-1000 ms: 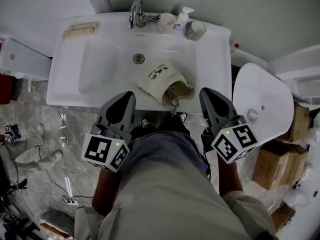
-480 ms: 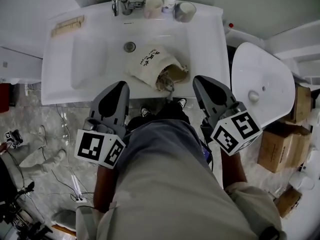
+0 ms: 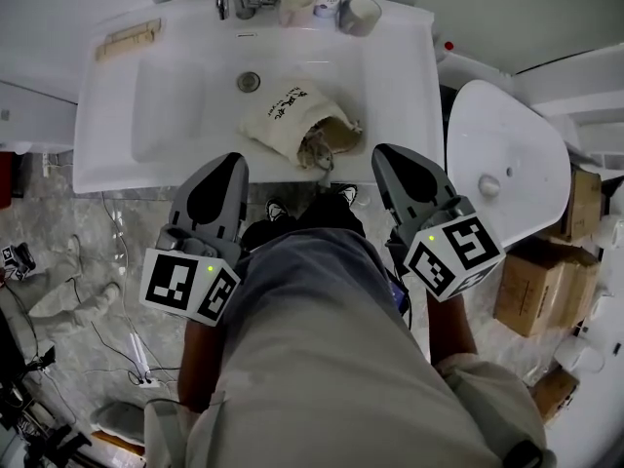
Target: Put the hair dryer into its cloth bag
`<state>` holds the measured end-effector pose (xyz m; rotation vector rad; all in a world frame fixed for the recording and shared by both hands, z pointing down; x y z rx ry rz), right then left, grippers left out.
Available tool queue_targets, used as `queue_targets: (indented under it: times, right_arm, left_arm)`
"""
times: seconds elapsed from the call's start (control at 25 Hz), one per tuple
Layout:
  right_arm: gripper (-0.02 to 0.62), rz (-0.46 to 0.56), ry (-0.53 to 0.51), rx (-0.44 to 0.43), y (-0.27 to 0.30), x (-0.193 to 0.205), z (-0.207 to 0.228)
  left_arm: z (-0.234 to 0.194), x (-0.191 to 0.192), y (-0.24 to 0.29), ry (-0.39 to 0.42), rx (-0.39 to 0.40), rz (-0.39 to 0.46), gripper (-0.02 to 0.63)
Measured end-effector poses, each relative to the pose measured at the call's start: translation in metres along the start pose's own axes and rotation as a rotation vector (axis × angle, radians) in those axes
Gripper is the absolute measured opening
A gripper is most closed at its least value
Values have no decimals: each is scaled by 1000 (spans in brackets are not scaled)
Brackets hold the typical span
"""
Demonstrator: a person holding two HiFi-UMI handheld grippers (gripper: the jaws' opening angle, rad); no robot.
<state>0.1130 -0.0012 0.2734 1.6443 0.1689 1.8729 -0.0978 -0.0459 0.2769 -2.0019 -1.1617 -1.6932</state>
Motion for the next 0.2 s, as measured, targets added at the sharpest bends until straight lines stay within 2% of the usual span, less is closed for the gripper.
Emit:
queue_targets:
  times: [0.2]
  right_arm:
    - [8, -49, 18, 34, -19, 19, -2]
  left_arm:
    - [14, 15, -5, -33, 20, -30, 6]
Point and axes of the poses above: the fingertips, and each gripper's own axes: y forward along the fingers, z to its right, x out of its underside, the point moved 4 cm from there along -y, backward along the fingers, and after that the axes turned 5 degrees about -z, right-handed, at the moved point
